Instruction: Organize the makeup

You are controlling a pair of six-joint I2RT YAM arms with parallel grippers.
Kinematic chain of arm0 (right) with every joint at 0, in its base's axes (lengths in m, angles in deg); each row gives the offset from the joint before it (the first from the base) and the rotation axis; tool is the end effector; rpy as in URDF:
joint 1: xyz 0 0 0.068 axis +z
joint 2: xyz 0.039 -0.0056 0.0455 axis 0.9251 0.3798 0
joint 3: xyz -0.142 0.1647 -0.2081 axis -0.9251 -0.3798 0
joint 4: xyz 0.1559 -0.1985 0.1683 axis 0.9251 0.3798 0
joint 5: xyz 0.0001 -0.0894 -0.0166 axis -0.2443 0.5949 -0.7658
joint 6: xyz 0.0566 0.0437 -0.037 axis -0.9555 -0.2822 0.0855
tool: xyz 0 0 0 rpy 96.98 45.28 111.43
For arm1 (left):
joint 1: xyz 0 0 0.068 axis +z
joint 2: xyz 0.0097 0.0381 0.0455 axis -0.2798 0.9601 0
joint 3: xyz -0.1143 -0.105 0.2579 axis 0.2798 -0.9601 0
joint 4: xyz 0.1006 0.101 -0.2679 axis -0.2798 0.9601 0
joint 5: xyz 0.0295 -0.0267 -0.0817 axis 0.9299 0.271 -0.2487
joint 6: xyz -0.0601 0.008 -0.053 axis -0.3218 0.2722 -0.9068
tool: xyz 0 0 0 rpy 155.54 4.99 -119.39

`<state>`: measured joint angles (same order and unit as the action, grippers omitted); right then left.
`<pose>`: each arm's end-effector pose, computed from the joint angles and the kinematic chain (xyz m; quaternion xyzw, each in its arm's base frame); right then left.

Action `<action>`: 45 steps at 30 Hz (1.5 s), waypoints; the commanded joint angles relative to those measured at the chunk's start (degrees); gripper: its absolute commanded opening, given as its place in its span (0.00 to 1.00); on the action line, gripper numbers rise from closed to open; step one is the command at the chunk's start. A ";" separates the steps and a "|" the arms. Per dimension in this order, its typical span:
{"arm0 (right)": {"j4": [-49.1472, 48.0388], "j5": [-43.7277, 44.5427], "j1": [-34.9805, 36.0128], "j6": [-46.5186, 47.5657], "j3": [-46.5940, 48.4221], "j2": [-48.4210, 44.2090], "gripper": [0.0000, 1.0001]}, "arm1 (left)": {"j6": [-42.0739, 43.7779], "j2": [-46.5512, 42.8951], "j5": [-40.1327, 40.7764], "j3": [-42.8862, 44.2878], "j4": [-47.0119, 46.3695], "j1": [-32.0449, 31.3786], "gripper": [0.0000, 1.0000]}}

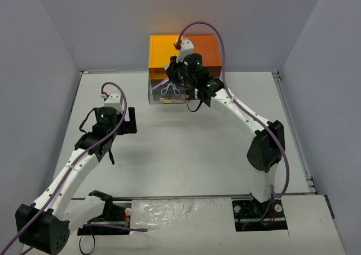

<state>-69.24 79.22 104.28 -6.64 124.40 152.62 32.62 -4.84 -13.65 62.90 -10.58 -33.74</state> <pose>0.4348 0.3278 0.4291 -0.1721 0.6795 0.3074 0.6436 0.2727 -0.0771 0.3099 -0.0169 0.8473 -0.1007 0.5212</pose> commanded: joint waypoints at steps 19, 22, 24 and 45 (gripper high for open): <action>-1.03 13.41 -7.19 7.06 -23.36 -35.48 1.00 | 1.03 18.45 -2.10 19.82 -13.65 -9.02 0.97; 0.74 14.99 -8.56 8.20 -27.55 -41.92 1.00 | 1.35 21.95 -0.46 22.61 -14.16 -9.70 0.97; 2.57 17.04 -8.99 10.18 -31.57 -45.57 1.00 | 1.52 24.28 0.75 24.93 -14.69 -9.82 0.97; 9.98 18.70 -9.44 7.94 -44.20 -57.60 1.00 | 1.31 51.89 9.43 53.31 -16.12 -7.45 0.97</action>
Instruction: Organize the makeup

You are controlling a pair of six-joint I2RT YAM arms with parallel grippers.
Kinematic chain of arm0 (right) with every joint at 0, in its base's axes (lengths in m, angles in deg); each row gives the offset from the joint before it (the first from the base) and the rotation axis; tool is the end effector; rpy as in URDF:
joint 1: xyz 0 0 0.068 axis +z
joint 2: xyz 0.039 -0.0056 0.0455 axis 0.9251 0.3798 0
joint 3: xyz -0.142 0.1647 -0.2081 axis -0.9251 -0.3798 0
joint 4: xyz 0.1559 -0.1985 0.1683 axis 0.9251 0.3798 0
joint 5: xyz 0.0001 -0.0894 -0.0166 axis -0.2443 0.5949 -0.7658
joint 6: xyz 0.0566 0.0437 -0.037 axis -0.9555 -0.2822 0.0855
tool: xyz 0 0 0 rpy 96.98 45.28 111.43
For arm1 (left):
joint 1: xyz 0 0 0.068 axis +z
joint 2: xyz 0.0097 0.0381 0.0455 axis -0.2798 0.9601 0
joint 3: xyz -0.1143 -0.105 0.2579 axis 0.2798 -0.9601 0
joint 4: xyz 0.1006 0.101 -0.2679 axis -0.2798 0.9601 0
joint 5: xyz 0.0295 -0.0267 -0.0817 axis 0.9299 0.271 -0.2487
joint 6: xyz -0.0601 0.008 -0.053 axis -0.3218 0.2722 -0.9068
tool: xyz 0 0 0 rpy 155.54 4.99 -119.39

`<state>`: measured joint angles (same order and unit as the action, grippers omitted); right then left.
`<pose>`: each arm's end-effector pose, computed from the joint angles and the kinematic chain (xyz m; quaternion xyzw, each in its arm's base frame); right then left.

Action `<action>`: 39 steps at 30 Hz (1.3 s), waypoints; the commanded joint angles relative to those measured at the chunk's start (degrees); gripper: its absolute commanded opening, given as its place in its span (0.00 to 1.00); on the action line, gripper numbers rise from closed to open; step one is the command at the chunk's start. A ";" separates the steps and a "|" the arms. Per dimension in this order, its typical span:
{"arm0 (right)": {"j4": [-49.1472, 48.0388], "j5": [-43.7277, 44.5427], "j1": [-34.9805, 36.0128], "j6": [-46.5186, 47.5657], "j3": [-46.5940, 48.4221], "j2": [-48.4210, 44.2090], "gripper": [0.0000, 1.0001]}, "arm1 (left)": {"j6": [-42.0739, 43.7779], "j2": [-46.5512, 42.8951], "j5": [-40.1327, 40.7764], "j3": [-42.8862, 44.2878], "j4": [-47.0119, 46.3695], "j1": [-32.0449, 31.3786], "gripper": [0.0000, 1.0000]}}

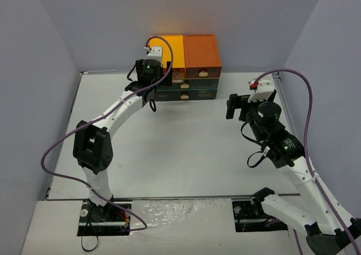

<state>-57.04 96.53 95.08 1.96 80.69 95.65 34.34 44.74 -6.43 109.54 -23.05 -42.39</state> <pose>0.2321 0.1012 0.4443 -0.0602 0.6921 0.1032 0.7119 0.4867 -0.2199 0.3532 0.0128 0.7987 -0.1096 0.5915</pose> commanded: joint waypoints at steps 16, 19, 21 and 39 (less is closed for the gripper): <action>-1.69 2.28 -0.33 1.28 1.40 -1.89 1.00 | -2.71 0.79 0.45 7.03 -6.42 1.62 0.97; -1.72 4.79 -0.33 2.11 2.08 -2.12 1.00 | -1.56 -6.68 -0.34 2.45 -2.50 1.62 0.97; -1.74 6.30 -0.33 3.26 2.28 -2.10 1.00 | -0.08 -10.79 -0.39 -0.13 0.88 1.71 0.97; -8.37 16.28 -0.33 5.49 -4.15 -9.84 1.00 | 1.50 -60.98 9.51 -30.76 24.80 2.76 0.97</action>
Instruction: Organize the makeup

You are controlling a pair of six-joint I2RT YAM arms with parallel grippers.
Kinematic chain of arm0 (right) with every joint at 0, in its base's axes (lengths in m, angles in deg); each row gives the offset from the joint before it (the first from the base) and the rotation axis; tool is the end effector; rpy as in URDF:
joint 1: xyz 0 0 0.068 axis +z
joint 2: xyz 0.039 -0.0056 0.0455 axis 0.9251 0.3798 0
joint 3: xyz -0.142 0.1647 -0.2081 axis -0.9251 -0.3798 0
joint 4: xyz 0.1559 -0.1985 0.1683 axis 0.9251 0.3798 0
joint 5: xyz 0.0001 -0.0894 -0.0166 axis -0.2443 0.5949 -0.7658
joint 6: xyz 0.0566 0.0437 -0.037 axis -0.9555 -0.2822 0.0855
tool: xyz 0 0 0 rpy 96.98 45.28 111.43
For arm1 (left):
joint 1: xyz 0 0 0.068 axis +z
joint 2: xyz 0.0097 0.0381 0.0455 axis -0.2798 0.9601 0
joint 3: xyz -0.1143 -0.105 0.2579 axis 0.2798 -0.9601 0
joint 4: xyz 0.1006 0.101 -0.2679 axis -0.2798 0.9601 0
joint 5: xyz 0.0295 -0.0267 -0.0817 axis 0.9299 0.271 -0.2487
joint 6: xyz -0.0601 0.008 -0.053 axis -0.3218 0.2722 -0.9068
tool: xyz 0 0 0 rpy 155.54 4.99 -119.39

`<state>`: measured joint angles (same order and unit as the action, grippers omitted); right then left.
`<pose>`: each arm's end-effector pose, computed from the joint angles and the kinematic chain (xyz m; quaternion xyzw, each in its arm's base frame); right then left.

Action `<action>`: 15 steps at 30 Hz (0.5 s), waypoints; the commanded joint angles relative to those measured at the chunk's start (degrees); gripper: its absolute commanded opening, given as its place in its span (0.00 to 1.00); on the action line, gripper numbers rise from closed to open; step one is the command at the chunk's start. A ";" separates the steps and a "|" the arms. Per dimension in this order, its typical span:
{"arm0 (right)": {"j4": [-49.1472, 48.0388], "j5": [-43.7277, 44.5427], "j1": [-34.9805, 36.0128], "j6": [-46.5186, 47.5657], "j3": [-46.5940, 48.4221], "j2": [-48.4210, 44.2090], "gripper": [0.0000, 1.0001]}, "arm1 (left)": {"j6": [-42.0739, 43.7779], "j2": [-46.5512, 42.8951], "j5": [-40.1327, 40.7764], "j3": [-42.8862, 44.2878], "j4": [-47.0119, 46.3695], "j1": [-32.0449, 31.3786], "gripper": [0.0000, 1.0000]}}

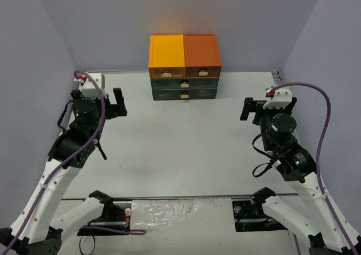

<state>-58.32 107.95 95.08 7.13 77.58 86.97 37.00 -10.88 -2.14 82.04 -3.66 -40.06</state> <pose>0.1944 0.0670 0.4561 -0.0004 0.6559 0.0199 0.7546 0.2234 -0.0745 0.4598 -0.0221 0.7510 -0.0793 0.6551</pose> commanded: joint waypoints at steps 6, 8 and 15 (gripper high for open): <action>-9.27 5.81 -0.30 -1.56 -3.88 -3.85 1.00 | -4.07 -13.38 8.72 -8.52 9.02 0.43 0.97; -9.51 5.43 -0.29 -2.02 -4.34 -4.10 1.00 | -4.58 -14.20 9.06 -9.10 9.44 0.43 0.97; -9.84 4.12 -0.33 -2.39 -4.54 -3.52 1.00 | -6.06 -13.78 8.56 -9.21 8.82 0.43 0.97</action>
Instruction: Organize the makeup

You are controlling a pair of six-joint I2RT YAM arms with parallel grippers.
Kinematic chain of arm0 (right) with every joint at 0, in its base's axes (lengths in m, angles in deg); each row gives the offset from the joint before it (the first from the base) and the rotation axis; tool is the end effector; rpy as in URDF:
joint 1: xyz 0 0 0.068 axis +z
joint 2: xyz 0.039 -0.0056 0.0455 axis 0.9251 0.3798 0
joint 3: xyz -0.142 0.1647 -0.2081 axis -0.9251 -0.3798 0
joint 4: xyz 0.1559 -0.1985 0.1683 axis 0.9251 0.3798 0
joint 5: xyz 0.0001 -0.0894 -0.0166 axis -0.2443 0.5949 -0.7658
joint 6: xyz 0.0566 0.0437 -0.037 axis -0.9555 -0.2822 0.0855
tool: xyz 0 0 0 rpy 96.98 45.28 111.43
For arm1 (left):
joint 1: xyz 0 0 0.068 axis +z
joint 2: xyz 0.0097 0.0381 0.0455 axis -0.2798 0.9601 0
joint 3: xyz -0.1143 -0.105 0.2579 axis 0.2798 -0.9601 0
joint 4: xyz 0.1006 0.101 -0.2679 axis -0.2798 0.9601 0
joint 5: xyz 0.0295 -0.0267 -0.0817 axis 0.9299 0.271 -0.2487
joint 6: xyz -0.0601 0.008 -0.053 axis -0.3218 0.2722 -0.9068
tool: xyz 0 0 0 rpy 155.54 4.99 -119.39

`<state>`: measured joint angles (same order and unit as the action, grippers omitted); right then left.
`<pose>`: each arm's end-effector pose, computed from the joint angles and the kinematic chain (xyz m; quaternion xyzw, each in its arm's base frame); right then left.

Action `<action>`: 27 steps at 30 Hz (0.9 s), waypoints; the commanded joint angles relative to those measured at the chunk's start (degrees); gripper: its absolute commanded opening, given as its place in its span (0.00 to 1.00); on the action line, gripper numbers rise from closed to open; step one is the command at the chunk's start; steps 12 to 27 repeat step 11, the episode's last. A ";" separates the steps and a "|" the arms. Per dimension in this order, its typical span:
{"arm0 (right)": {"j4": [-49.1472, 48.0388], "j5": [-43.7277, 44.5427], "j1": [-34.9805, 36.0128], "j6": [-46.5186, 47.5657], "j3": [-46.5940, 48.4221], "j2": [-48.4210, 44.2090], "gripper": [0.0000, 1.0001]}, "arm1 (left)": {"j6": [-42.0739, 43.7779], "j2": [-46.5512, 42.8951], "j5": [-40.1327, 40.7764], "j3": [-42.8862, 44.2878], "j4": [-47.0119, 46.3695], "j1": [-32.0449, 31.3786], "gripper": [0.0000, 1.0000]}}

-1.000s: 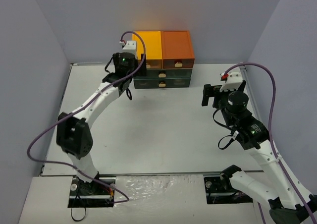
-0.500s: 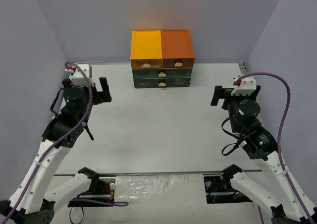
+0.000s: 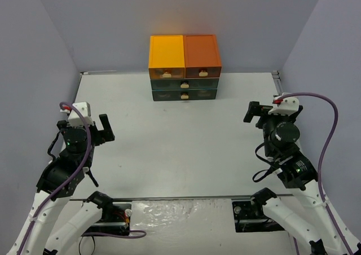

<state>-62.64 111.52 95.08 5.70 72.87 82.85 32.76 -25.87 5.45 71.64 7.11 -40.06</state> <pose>0.1822 0.0563 0.4454 0.0423 0.6346 0.0196 0.7715 0.1623 -0.0383 0.4106 -0.0813 0.7760 -0.0336 0.6246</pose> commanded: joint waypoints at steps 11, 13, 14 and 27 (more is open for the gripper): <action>-5.91 -0.96 -0.33 -0.96 0.78 0.67 1.00 | -2.37 3.48 -0.36 1.72 -3.57 0.43 0.97; -5.91 -0.96 -0.33 -0.96 0.78 0.67 1.00 | -2.37 3.48 -0.36 1.72 -3.57 0.43 0.97; -5.91 -0.96 -0.33 -0.96 0.78 0.67 1.00 | -2.37 3.48 -0.36 1.72 -3.57 0.43 0.97; -5.91 -0.96 -0.33 -0.96 0.78 0.67 1.00 | -2.37 3.48 -0.36 1.72 -3.57 0.43 0.97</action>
